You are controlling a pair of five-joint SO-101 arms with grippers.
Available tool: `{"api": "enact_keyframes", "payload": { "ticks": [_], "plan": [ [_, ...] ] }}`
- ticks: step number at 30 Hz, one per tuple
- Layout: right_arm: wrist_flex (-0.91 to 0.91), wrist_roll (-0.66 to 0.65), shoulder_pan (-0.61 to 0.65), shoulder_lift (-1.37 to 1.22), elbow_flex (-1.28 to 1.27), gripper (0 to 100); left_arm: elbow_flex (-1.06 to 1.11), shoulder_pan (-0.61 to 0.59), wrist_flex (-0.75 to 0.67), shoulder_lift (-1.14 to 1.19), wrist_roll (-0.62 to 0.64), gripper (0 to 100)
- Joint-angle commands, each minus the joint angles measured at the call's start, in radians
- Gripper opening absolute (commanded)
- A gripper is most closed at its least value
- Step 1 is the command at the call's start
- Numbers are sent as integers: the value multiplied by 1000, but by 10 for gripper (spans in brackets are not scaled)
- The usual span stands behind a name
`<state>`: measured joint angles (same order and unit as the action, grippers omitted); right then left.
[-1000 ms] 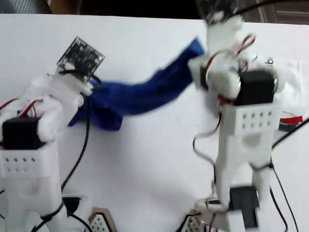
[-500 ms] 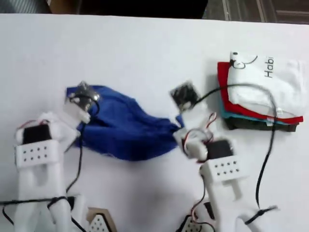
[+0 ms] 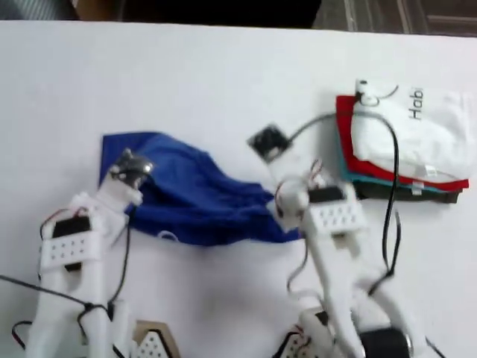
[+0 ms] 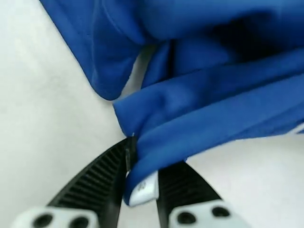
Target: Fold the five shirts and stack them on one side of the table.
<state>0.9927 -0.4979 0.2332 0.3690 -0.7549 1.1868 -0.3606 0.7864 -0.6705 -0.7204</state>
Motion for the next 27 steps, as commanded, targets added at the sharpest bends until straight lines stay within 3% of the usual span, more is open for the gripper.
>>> {"api": "enact_keyframes", "payload": {
  "ticks": [1, 7, 15, 19, 24, 27],
  "plan": [
    [165, -12, -56, -137, 356, 237, -110, -9, -14, 123, 83, 24],
    [406, -21, -44, -262, 585, 237, -323, -9, 5, 494, 196, 24],
    [449, -120, 5, -228, 347, 234, -757, -46, 173, 789, 278, 24],
    [492, -204, 28, -77, 267, 233, -832, -41, 203, 910, 279, 24],
    [657, -381, 179, 137, 169, 233, -852, -31, 203, 948, 281, 24],
    [670, -416, 297, 219, 117, 233, -852, -29, 203, 951, 282, 24]
  ]
}}
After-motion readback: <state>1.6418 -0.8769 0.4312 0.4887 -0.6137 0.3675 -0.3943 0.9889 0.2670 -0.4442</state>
